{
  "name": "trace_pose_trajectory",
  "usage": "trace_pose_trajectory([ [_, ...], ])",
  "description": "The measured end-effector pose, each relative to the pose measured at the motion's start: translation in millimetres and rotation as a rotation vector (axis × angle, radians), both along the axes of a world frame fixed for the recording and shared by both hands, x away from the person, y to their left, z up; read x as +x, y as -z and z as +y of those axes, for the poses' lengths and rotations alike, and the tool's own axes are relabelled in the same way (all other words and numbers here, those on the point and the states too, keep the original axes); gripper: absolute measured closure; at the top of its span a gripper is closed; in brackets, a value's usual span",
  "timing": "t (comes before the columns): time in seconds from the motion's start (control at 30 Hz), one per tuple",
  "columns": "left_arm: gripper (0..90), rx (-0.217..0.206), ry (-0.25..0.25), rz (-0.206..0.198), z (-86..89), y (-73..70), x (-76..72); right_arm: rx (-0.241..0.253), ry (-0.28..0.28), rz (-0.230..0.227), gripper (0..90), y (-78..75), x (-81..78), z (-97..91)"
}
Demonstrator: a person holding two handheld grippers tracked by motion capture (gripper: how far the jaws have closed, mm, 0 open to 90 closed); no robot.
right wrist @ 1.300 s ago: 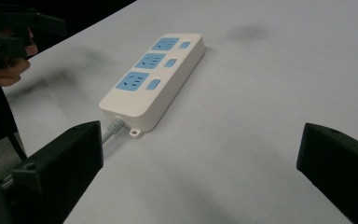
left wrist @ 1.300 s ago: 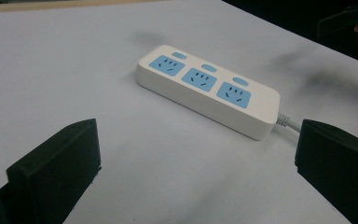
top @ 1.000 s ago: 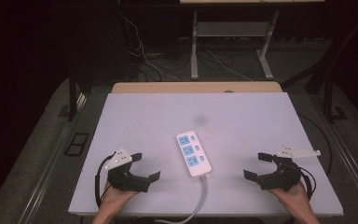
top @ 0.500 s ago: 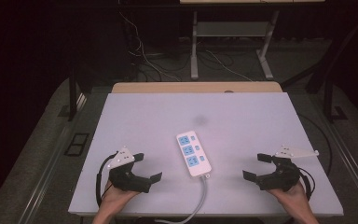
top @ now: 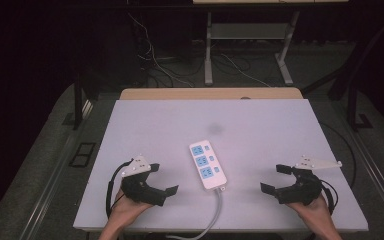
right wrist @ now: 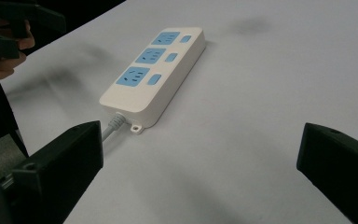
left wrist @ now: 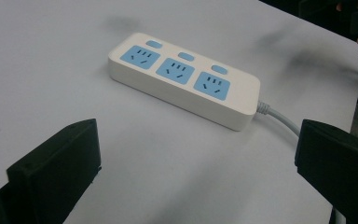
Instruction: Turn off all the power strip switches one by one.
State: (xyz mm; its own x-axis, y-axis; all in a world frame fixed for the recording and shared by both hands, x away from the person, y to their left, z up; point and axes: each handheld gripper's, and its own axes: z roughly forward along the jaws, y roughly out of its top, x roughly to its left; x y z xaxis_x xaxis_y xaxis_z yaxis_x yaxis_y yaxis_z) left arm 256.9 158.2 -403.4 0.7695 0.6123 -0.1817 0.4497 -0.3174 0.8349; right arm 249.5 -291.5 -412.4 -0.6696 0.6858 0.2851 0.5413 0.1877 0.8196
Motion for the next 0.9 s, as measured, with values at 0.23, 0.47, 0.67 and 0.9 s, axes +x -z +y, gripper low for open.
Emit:
trace_pose_trajectory([
  [0.23, 0.0, 0.034, 0.036, 0.02, -7.0, -5.8, 4.4, -0.001, 0.006, 0.001, 0.0, 0.1, 0.1, -1.0],
  [0.47, 0.0, 0.037, 0.074, 0.033, -14.3, -13.8, 6.9, -0.006, 0.007, 0.003, 0.0, 0.4, 0.2, -1.1],
  [0.67, 0.0, 0.063, 0.085, 0.036, -20.2, -18.1, 11.6, -0.011, 0.004, 0.002, 0.0, 0.7, 0.3, -1.1],
  [0.9, 0.0, 0.08, 0.108, 0.033, -27.3, -26.4, 18.2, -0.012, 0.002, 0.004, 0.0, 0.7, 0.3, -0.9],
])
